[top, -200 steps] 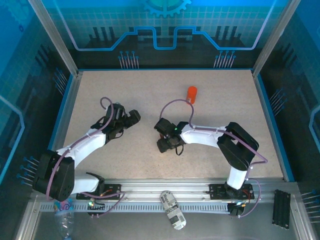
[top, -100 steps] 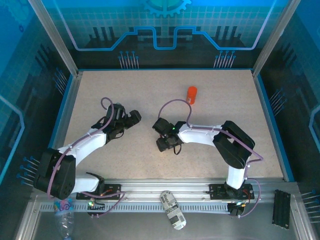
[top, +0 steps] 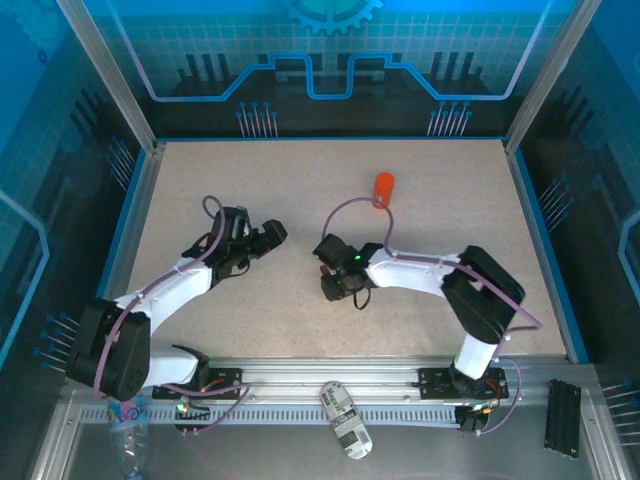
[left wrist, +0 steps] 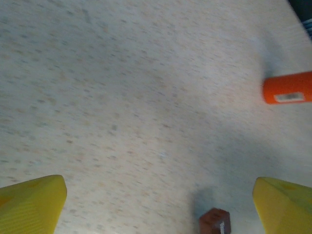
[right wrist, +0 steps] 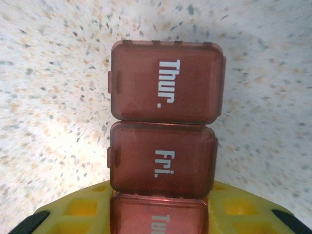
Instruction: Sort the pills into containers
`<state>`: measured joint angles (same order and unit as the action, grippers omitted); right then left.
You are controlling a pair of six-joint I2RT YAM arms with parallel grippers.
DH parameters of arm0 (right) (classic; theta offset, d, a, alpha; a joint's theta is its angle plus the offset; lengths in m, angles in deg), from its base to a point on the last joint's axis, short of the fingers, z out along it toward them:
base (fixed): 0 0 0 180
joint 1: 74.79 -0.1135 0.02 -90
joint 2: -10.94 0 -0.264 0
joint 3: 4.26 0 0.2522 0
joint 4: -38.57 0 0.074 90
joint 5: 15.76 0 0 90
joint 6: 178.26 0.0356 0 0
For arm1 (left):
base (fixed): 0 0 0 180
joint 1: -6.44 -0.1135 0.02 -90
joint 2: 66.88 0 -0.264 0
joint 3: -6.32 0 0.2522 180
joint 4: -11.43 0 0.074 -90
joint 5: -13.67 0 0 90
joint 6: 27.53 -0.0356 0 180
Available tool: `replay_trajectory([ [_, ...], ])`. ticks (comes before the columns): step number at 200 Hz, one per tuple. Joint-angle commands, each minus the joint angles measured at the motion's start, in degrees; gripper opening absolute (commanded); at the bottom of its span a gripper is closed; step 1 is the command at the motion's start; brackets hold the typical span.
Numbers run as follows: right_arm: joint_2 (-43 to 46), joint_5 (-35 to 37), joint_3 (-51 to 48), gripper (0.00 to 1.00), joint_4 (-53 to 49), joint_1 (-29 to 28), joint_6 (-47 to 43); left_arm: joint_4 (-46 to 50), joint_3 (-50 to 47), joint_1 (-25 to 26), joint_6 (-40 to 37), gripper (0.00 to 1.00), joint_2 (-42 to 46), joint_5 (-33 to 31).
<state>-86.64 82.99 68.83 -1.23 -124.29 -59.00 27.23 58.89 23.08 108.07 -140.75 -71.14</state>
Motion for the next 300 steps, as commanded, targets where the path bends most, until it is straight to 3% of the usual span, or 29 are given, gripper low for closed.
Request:
replay_trajectory([
  [1,8.58,-7.61,-2.58,0.16,4.65,5.35,-3.14,-7.4,-0.4,-0.18,5.49,0.99,2.92,12.05],
  [26,14.18,-17.67,-4.89,0.15,9.35,10.98,-5.87,-13.66,-0.27,1.2,11.45,0.99,2.81,18.31],
  [70,17.26,-24.75,-4.49,0.13,10.62,14.16,-8.96,-18.97,2.41,7.6,14.72,0.99,1.5,18.63],
  [147,16.28,-25.85,-5.41,0.12,12.56,14.16,-6.38,-25.53,3.06,12.39,18.99,0.99,-3.29,18.33],
  [300,13.81,-24.51,-6.03,0.1,13.85,12.67,-5.78,-26.2,5.49,14.17,19.55,0.99,-4.39,16.69],
])
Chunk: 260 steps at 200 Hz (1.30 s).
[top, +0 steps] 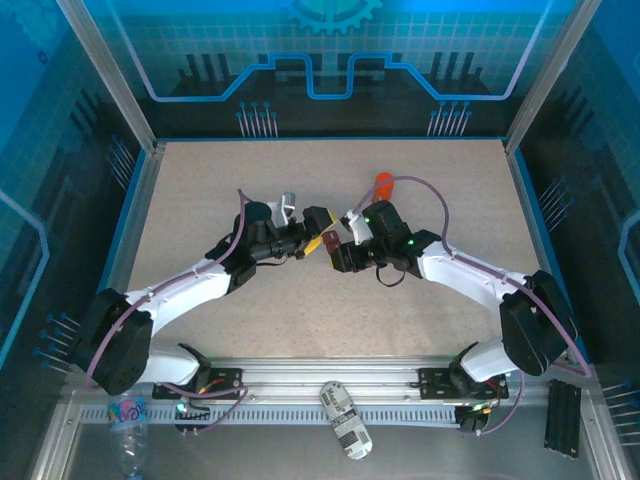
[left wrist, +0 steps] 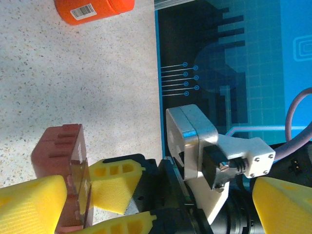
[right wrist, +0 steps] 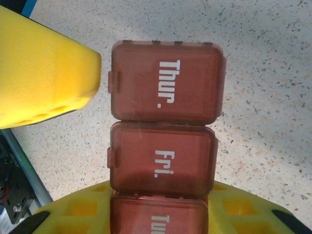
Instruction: Sort the pills into containers
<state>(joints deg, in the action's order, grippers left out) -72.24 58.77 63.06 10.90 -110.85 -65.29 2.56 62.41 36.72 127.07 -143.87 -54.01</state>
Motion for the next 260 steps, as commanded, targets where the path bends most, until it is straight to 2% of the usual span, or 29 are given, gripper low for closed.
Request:
replay_trajectory([
  [1,-0.59,-0.32,-0.23,0.1,1.71,-0.77,0.51,-1.57,1.97,0.55,0.54,0.99,-1.29,-0.44],
  [54,-1.06,-0.18,-0.47,0.1,2.26,-1.28,0.68,-1.06,2.04,0.72,0.34,0.99,-2.34,-1.01],
  [110,-1.38,0.96,-0.4,0.09,1.87,-1.23,0.69,4.53,1.09,0.91,-2.69,0.99,1.74,-6.66],
  [260,-2.37,-0.17,-0.12,0.09,3.01,-1.3,1.45,3.07,3.29,2.34,-2.11,0.99,-2.79,-6.03],
])
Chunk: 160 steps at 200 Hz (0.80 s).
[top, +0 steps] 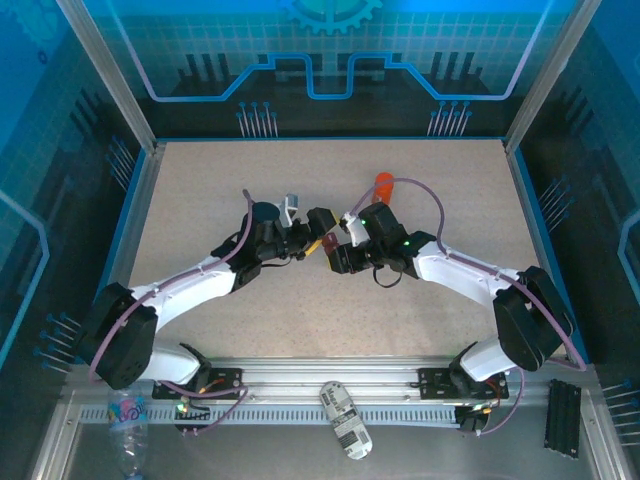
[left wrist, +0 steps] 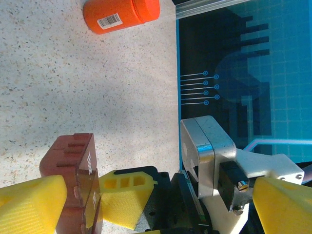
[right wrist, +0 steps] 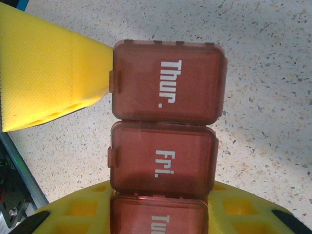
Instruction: Sort the pills into containers
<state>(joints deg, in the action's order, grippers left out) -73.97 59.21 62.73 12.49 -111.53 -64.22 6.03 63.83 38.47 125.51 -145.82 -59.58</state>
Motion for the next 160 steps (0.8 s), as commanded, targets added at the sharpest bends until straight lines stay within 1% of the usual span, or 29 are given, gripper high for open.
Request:
replay_trajectory([
  [1,-0.63,-0.57,0.21,0.09,1.46,-0.62,0.35,-0.43,1.91,0.63,-0.56,0.99,-0.9,-0.47],
  [36,-0.98,-0.64,-0.15,0.08,1.78,-0.63,0.57,-0.84,3.2,0.86,-0.13,0.99,-1.43,-0.23],
  [54,-1.38,-0.59,-0.17,0.07,1.77,-0.62,0.51,-1.26,4.29,1.28,0.69,0.99,-1.57,0.2],
  [96,-2.61,-0.27,-0.06,0.06,2.12,-0.63,0.56,-1.59,7.31,2.55,1.56,0.99,-0.27,0.41],
  [114,-2.55,0.05,-0.21,0.06,2.11,-0.53,0.47,0.42,6.99,2.44,0.12,0.99,1.37,-1.75],
  [131,-2.54,0.43,-0.49,0.07,1.71,-0.49,-0.1,5.58,6.44,1.5,-3.04,0.99,3.25,-5.09],
  [149,-3.49,0.42,-0.45,0.09,0.41,-0.54,-2.52,8.71,4.43,-0.78,-5.6,0.99,5.11,-8.17],
  [160,-5.01,0.35,0.27,0.1,-1.31,-0.69,-4.77,9.68,2.78,-2.86,-6.17,0.99,5.7,-8.81],
])
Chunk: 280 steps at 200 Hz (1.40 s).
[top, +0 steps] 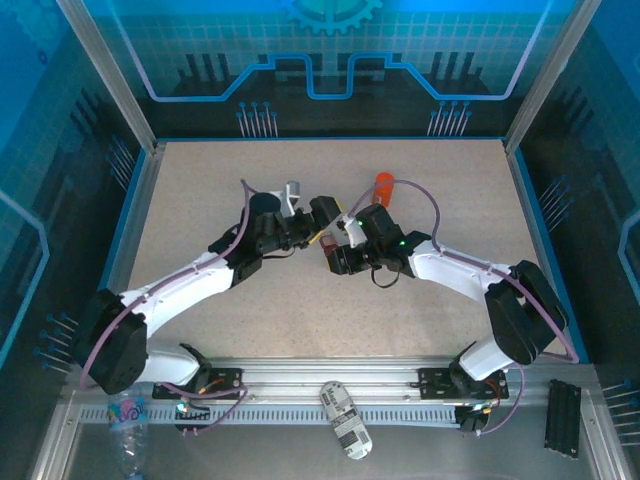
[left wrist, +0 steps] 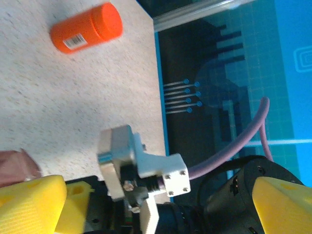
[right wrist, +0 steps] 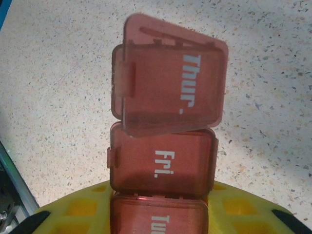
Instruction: Sort the pills into containers
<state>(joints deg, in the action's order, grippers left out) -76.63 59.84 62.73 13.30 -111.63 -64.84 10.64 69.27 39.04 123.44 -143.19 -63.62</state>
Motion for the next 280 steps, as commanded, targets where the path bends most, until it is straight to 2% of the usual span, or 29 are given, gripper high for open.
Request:
replay_trajectory([
  [1,-2.48,-0.29,0.32,0.1,-2.25,-0.63,-4.34,5.11,-2.86,-3.6,-4.15,0.99,3.09,-4.78],
  [34,-7.35,3.19,3.08,0.17,-6.04,-3.48,-9.84,5.24,-7.65,-9.2,-4.72,0.99,3.9,-4.57],
  [80,-13.32,10.78,6.05,0.23,-9.39,-7.37,-13.92,8.39,-8.41,-11.0,-8.58,0.99,4.42,-4.71],
  [87,-13.86,11.7,6.26,0.29,-9.9,-7.75,-14.33,8.42,-8.54,-10.99,-8.7,0.99,4.42,-4.63],
  [101,-14.42,13.62,6.29,0.49,-10.59,-8.28,-14.75,8.35,-8.7,-11.0,-8.79,0.99,4.25,-4.54],
  [112,-14.54,14.77,6.06,0.6,-11.05,-8.47,-14.71,8.31,-8.67,-11.01,-8.64,0.99,4.12,-4.45],
  [140,-13.79,17.1,5.05,0.72,-11.8,-8.52,-13.85,7.87,-8.63,-11.09,-8.27,0.99,3.72,-4.11],
  [180,-12.65,20.94,4.22,0.73,-13.73,-7.28,-12.67,7.59,-7.93,-11.07,-8.1,0.99,2.95,-3.37],
  [215,-10.86,22.54,4.03,0.72,-14.86,-1.92,-10.76,7.78,-7.36,-11.06,-8.39,0.99,2.34,-2.65],
  [253,-9.65,20.2,6.0,0.72,-13.61,5.8,-9.01,7.54,-7.13,-11.0,-8.5,0.99,1.52,-1.75],
  [280,-8.18,17.74,7.29,0.72,-14.07,8.6,-8.4,8.0,-6.75,-11.06,-9.77,0.99,1.15,-0.64],
])
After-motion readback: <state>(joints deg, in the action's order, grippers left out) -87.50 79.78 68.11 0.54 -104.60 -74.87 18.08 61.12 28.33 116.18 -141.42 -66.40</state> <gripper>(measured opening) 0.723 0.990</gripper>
